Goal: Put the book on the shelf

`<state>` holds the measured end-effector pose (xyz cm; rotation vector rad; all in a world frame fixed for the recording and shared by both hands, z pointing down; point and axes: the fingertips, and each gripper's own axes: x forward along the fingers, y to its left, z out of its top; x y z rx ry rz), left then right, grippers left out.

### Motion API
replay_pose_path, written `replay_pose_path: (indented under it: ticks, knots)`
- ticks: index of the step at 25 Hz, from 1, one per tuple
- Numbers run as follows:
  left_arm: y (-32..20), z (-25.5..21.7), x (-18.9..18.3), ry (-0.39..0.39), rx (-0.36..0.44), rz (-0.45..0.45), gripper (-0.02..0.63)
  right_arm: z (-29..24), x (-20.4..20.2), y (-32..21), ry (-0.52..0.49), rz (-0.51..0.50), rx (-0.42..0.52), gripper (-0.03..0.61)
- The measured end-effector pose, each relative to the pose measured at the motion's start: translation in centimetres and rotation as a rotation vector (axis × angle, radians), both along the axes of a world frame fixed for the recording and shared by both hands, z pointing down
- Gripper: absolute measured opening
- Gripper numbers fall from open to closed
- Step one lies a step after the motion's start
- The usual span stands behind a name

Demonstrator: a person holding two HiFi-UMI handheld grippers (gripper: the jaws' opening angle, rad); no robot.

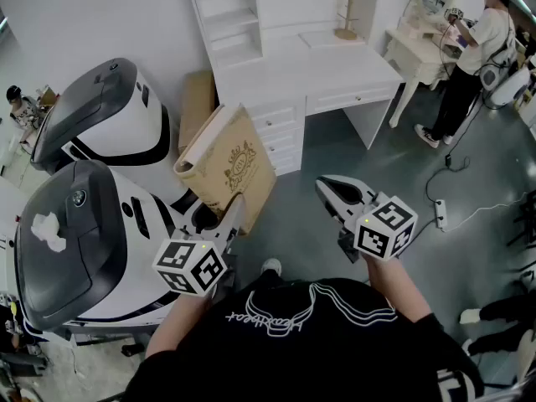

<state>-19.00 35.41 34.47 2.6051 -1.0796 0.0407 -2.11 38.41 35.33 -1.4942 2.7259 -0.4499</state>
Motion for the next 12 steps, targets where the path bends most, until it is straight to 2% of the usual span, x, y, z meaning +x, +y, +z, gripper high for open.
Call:
replay_pose_path:
  ticks: [12]
  knots:
    - [-0.7,-0.1,0.6,0.036,0.004,0.032,0.199,0.8,1.3,0.4,0.005,0.048,-0.016,0.005]
